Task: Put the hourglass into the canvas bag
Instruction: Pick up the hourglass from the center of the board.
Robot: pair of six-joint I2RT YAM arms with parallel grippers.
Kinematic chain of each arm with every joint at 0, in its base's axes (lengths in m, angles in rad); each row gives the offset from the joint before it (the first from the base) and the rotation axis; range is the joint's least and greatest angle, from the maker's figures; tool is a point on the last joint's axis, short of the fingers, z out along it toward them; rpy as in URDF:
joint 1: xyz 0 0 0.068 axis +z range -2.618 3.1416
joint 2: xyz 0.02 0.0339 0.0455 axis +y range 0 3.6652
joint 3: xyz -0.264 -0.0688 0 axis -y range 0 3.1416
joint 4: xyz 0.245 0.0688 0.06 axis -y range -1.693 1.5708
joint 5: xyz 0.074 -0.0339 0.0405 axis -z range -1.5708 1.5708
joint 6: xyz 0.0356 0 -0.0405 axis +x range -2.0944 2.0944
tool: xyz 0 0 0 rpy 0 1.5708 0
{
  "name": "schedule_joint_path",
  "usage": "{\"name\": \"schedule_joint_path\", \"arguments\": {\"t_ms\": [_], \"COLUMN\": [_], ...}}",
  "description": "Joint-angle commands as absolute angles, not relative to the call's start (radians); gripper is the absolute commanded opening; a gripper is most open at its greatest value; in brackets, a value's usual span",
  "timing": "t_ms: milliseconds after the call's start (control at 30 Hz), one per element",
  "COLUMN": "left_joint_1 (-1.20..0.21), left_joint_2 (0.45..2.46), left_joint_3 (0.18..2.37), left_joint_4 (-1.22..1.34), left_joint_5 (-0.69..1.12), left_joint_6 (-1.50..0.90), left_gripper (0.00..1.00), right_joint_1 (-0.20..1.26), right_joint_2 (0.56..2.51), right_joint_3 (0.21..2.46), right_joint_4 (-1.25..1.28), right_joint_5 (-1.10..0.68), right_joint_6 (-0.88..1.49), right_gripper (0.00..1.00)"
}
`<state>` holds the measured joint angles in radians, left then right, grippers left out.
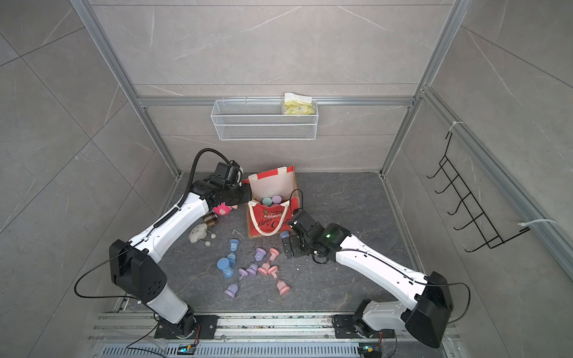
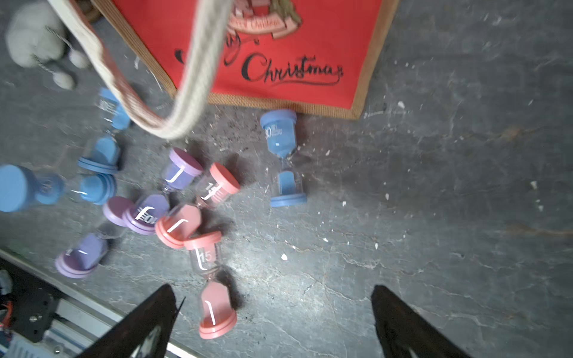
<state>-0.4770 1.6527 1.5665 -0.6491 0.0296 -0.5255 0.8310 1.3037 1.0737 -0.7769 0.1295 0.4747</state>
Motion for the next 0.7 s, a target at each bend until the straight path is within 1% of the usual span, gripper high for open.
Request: {"name": "schedule_joint_path", "arguments": {"t_ms": [0,267,433,667], "left_joint_1": [-0.472,-0.472,-0.474,-0.473], "left_joint_2": [1.628,1.616,1.609,1.609], "left_joint_3": [1.574,1.563,1.545,1.549], "left_joint_4": [-0.589,-0.589,-0.582,-0.589], "left_joint_5": [0.047,0.062,0.063,0.062], "left_joint_6": [-0.519,-0.536,-0.546,-0.542], "left_gripper": [0.00,0.00,0.00,0.00], "right_joint_1": [0.836,0.836,0.836,0.834], "right_joint_2": [1.365,1.555,1.621,1.734], "right_joint_3": [1.015,1.000,0.990,1.046], "right_joint_4": [-0.676,-0.553,-0.449,-0.425], "right_joint_5": [0.124,0.170,0.180,0.215], "right_joint_6": [0.488,0.491,0.492,0.489], "right_gripper": [0.97,0.89,0.83,0.76]}}
